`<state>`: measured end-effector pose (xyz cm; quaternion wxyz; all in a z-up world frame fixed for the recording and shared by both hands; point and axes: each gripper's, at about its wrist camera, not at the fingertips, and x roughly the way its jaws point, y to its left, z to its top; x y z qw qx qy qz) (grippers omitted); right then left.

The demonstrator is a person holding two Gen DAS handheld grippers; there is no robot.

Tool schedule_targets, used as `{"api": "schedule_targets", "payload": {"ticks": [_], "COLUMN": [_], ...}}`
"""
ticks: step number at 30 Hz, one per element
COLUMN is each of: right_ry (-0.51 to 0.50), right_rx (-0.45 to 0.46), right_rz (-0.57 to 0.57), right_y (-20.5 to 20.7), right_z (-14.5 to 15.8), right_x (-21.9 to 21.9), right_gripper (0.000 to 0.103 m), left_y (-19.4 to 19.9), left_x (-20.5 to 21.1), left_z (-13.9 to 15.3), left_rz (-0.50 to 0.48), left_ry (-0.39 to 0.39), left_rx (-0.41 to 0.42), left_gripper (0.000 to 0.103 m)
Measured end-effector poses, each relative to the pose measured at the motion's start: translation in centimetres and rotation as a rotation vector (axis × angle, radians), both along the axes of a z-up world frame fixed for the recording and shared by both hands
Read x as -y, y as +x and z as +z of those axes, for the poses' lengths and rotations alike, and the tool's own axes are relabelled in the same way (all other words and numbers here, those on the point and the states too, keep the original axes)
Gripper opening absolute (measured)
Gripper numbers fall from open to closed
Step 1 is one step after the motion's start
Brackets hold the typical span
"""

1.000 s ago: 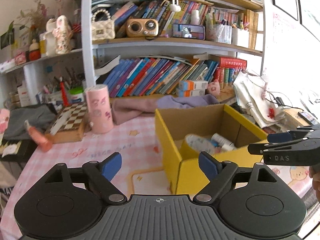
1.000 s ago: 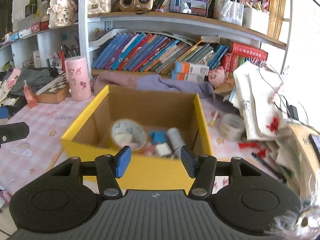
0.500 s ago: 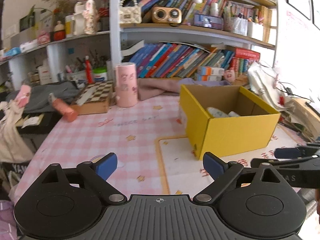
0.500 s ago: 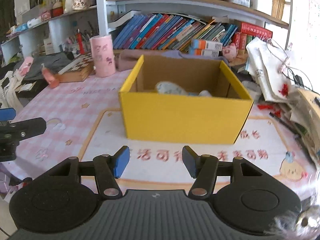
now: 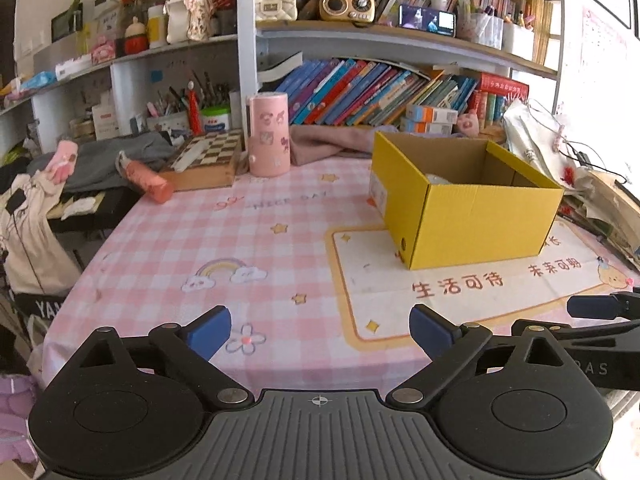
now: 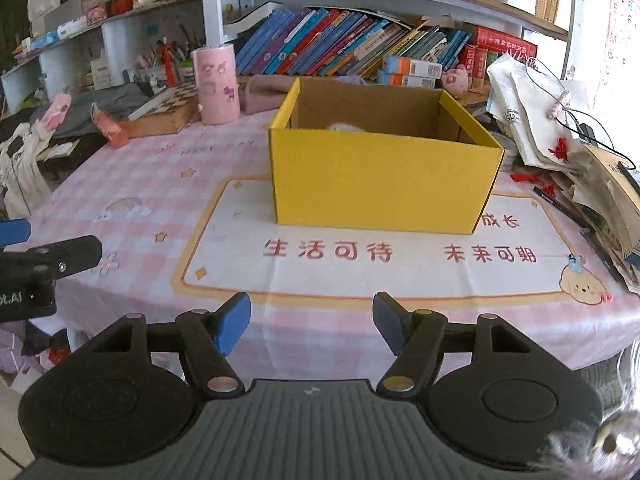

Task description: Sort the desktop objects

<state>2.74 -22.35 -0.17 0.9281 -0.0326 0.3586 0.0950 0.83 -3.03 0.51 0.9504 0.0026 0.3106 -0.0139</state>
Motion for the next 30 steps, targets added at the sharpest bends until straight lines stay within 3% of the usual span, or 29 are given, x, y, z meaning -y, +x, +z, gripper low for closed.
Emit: {"api": "schedule_targets", "payload": {"ticks": [10,30], "right_ry": [-0.002,-0.010], "right_rx": [0.001,0.003], "right_rz": [0.001,0.013], "right_y": [-1.6,-2.4], "right_z": [0.0,0.1], "right_x": [-0.6,-1.3], "right_gripper": [0.068,0.075], "left_y": [-1.1,-1.8], "left_x": [0.1,0.2], "left_z": [-0.1,0.1], "left_rz": [-0.029,-0.072], "left_ry": [0.037,0.050], "left_rx": [-0.012,0.005], "left_gripper": [0.103,0.103]}}
